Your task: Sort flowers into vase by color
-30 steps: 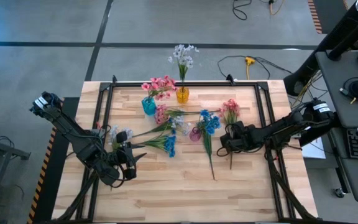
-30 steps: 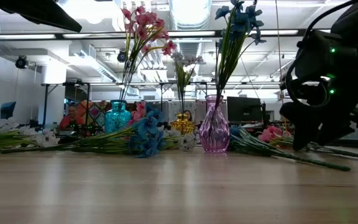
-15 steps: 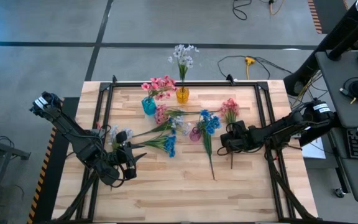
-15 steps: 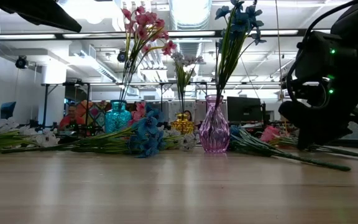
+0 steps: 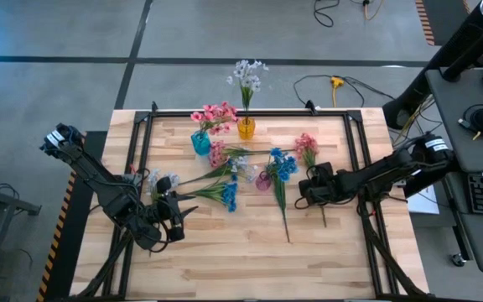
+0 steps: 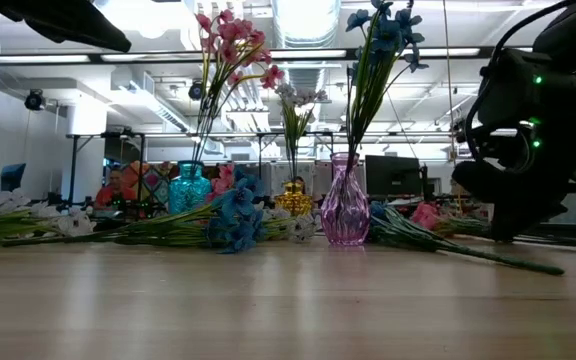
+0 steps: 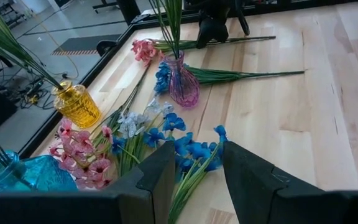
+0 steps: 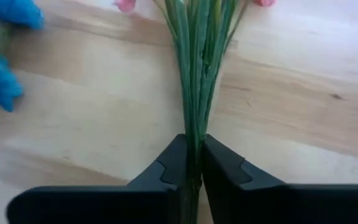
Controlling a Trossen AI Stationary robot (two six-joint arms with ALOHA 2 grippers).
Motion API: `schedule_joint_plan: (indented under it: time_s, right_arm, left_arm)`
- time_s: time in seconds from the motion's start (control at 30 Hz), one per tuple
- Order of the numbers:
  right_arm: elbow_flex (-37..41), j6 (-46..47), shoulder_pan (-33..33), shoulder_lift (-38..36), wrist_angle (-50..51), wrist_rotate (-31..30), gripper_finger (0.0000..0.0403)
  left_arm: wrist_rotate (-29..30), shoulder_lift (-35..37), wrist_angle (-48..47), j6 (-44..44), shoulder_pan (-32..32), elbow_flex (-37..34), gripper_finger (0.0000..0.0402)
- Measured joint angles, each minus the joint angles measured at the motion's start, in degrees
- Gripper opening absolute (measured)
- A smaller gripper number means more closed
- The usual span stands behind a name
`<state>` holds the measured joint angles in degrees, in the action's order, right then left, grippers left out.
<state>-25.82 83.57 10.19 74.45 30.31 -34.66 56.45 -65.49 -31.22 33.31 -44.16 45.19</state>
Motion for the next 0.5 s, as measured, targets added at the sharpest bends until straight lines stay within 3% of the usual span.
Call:
schedule_joint_plan:
  time_s: [0.2,0.5]
  right_arm:
    - [-2.45,-2.06,0.05,-4.14,4.26,-2.76,0.0016]
    - [-8.98,-8.3,0.29,-9.53,8.99,-15.08,0.0014]
  left_arm:
    - [-0.37,0.0,0.17,0.77,0.01,0.0,0.0119]
    - [-0.42,0.0,0.81,0.77,-0.01,0.0,0.0119]
